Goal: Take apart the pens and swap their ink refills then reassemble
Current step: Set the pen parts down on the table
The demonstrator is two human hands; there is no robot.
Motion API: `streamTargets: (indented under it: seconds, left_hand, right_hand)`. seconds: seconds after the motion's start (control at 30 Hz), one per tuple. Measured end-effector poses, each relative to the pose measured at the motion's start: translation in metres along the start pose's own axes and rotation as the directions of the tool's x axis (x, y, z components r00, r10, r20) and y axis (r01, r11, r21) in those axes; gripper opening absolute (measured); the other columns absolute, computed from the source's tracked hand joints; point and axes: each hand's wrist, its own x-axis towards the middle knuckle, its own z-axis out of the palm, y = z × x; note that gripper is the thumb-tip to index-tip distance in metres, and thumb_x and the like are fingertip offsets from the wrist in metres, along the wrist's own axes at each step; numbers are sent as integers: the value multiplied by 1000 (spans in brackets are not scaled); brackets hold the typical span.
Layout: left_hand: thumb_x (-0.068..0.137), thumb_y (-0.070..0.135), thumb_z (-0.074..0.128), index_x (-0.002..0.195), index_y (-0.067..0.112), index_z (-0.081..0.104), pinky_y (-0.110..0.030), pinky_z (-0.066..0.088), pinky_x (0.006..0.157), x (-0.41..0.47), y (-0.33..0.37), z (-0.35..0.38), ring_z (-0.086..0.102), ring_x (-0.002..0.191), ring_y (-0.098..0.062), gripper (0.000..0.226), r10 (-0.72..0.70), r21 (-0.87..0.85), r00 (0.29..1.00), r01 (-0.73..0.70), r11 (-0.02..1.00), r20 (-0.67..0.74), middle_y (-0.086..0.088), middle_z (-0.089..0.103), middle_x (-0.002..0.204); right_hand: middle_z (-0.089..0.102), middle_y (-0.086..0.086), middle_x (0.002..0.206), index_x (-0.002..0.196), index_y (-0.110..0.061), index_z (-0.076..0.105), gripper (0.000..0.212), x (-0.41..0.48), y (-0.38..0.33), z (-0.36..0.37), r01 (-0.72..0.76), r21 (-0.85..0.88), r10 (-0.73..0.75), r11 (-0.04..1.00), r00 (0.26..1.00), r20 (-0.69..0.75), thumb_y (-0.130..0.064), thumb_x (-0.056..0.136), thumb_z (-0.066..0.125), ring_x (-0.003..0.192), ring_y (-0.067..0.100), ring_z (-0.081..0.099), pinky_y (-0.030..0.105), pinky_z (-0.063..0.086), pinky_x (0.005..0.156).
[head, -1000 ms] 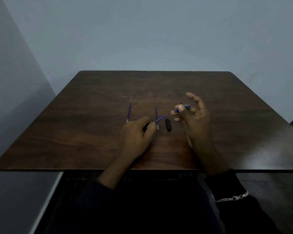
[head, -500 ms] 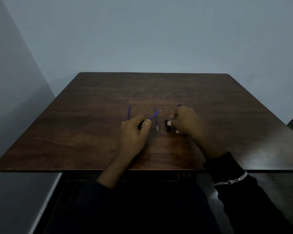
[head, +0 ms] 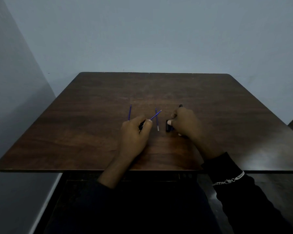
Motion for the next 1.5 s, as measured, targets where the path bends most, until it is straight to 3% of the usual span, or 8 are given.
streamTargets:
  seconds: [0.2, 0.3, 0.5, 0.83, 1.0, 1.2, 1.33, 1.5]
  left_hand:
    - [97, 27, 58, 61, 23, 33, -20, 24, 49, 0, -2, 1, 35, 48, -6, 44, -10, -22, 1000, 10, 1000, 1, 7, 36, 53]
    - [99, 28, 56, 61, 28, 32, -19, 24, 49, 0, -1, 1, 35, 48, -5, 45, -8, -33, 1000, 9, 999, 9, 9, 36, 53]
    - [100, 31, 53, 65, 13, 48, -38, 34, 52, 1, 0, 0, 38, 51, -6, 39, -9, -54, 1000, 9, 998, 10, 2, 40, 54]
    - [101, 26, 54, 67, 17, 49, -30, 31, 52, -1, 5, -6, 40, 52, -6, 36, 16, -68, 1000, -16, 998, 5, 7, 38, 54]
    - [102, 28, 56, 68, 12, 53, -33, 36, 53, -1, 2, -20, 43, 54, -5, 37, -22, -73, 999, 20, 997, -31, -4, 47, 57]
    - [103, 28, 54, 69, 9, 56, -42, 43, 58, 9, -21, -61, 54, 60, -21, 39, -81, 10, 990, 83, 997, -115, -6, 55, 62]
    - [105, 24, 55, 72, 3, 57, -47, 45, 59, 11, -36, -72, 55, 62, -27, 39, -98, 60, 987, 106, 993, -125, -14, 55, 64]
    - [103, 23, 57, 64, 20, 40, -24, 31, 52, 10, -37, -66, 41, 52, -6, 43, -35, 105, 997, 42, 994, -70, 2, 39, 55]
  right_hand:
    - [71, 15, 100, 110, -7, 64, 16, -9, 1, -9, -34, 164, 47, 986, 996, -76, -19, 105, 54, 79, 26, 72, 41, 63, 74]
    - [72, 6, 94, 99, -15, 68, 16, -19, 1, -14, 117, 312, -47, 943, 974, -222, -24, 105, 55, 77, 16, 71, 26, 52, 59]
    - [76, 7, 84, 101, -8, 76, 10, -48, -12, 1, 165, 832, -219, 530, 974, -54, -15, 94, 73, 69, 9, 70, 20, 55, 58]
    - [76, 6, 86, 89, -11, 66, 14, -44, -34, 6, 227, 887, -130, 403, 973, -190, -11, 102, 60, 69, 14, 71, 24, 56, 57]
    - [77, 8, 83, 90, -14, 67, 15, -14, -43, -23, 305, 796, -99, 523, 949, -299, -15, 103, 60, 58, 11, 71, 21, 56, 52]
    - [75, 17, 78, 89, 4, 73, 16, 33, -77, 9, 142, 528, -155, 837, 988, -21, -11, 95, 72, 54, 15, 71, 25, 61, 54]
    - [73, 13, 98, 107, -3, 68, 19, 56, -99, 39, 89, 309, -114, 947, 991, 63, -15, 93, 74, 87, 23, 76, 40, 65, 80]
    - [76, 15, 95, 100, -2, 67, 11, 66, -109, 48, 79, 264, -94, 961, 994, 46, -11, 94, 70, 81, 24, 78, 43, 66, 74]
